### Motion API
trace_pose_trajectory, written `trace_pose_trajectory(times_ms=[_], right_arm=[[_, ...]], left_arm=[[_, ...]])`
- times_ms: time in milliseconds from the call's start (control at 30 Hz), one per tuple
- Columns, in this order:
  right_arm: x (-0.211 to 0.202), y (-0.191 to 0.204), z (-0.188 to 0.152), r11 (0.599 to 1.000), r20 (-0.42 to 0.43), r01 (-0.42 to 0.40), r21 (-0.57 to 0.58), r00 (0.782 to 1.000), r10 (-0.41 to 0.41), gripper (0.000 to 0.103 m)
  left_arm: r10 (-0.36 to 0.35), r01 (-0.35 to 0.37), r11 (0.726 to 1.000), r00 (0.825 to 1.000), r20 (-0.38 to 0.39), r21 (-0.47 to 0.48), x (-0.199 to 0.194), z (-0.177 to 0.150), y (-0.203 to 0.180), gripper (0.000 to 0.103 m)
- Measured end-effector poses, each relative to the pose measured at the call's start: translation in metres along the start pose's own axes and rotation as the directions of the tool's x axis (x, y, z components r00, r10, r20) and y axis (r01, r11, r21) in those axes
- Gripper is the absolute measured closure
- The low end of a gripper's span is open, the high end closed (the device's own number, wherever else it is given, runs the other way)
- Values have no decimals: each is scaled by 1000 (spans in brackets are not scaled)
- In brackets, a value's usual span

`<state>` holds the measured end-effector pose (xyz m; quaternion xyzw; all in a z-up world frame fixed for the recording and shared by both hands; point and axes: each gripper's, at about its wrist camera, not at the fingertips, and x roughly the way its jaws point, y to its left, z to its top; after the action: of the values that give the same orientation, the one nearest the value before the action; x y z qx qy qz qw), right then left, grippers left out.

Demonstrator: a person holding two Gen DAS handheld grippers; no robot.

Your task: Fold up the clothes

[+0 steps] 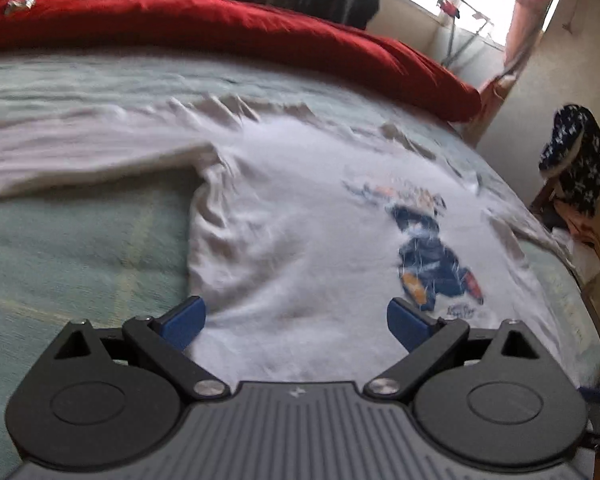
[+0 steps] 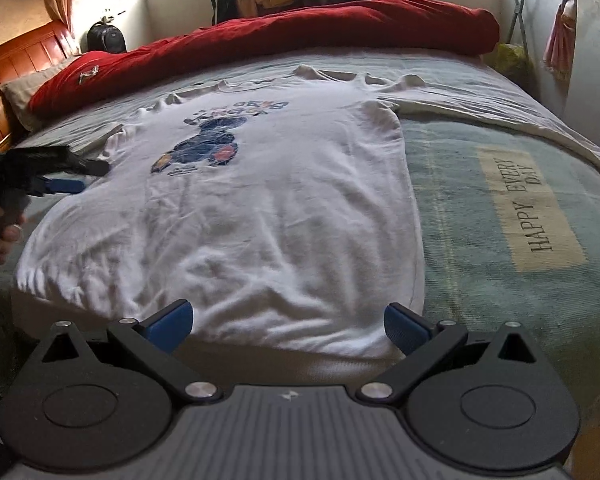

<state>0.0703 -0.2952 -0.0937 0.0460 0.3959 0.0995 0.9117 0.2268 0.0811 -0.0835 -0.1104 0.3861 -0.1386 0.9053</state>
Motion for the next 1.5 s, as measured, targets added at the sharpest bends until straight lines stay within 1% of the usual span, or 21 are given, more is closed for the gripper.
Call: trace_pose_trajectory(times_ms=[33,100,167,200,267,300,333,433,467,500,567,700,733,800,900,967,1033,1133,1233,1400,1500], right_arm=[[2,-1,1,1000,1,-6,3,1000,6,0],[6,0,3,1000,0,-25,10,1000,25,0],[10,2,5,999,2,-51,17,999,51,0],[12,4,6,998,2,-64,19,998,64,0],[14,7,5,997,-1,-74,17,997,74,0],[15,8,4,997,-2,-75,16,997,75,0],[15,9,3,997,-5,-75,12,997,75,0],[18,9,-2,998,-19,-66,-7,998,66,0],[19,10,-3,998,-18,-61,-16,998,61,0],[19,11,-3,998,-18,-56,-24,998,56,0],[21,14,-5,998,-17,-46,-40,999,45,0],[23,18,-6,998,-19,-20,-61,1000,19,0],[22,18,-6,998,-17,-18,-59,1000,17,0],[20,18,-7,998,-18,-16,-54,1000,15,0],[16,18,-10,999,-19,-11,-46,1000,11,0],[13,20,-12,999,-19,-5,-49,1000,4,0],[10,22,-12,999,-18,1,-47,1000,-2,0],[6,24,-11,1000,-16,-9,-24,1000,9,0],[0,25,-11,1000,-12,-20,-15,1000,20,0],[-12,28,-10,999,11,-20,-31,1000,20,0],[-18,26,-4,999,33,-14,-40,999,15,0]], left_arm=[[-5,5,1000,1000,25,10,-5,3,-3,6],[-49,48,998,998,47,30,-5,12,-7,5],[-76,76,997,996,39,23,6,19,-10,5],[-74,74,997,997,18,13,13,21,-9,5],[-51,50,999,998,-37,-13,29,21,-5,5],[-12,11,1000,999,-51,-9,32,20,-1,6],[26,-27,1000,998,-63,-6,36,20,2,12],[32,-34,999,999,-41,-41,14,20,5,12],[54,-54,998,998,-33,-16,4,19,1,12],[55,-54,998,998,-26,26,-8,16,-6,12],[13,-12,998,1000,-14,63,-27,7,-16,9],[-103,106,991,994,-37,80,-53,-29,-34,8],[-108,111,990,993,-45,84,-56,-37,-36,8],[-70,76,992,995,-64,98,-59,-56,-37,8],[-56,60,998,992,-114,27,-59,-79,-23,8],[-57,60,998,994,-98,31,-69,-87,-22,8],[-52,56,997,995,-82,52,-81,-88,-28,8],[-78,81,993,996,-42,85,-94,-87,-40,8],[-114,118,988,992,-46,95,-92,-92,-49,8],[-81,87,994,991,-103,61,-77,-114,-44,8],[-83,89,994,993,-87,58,-87,-109,-44,8]])
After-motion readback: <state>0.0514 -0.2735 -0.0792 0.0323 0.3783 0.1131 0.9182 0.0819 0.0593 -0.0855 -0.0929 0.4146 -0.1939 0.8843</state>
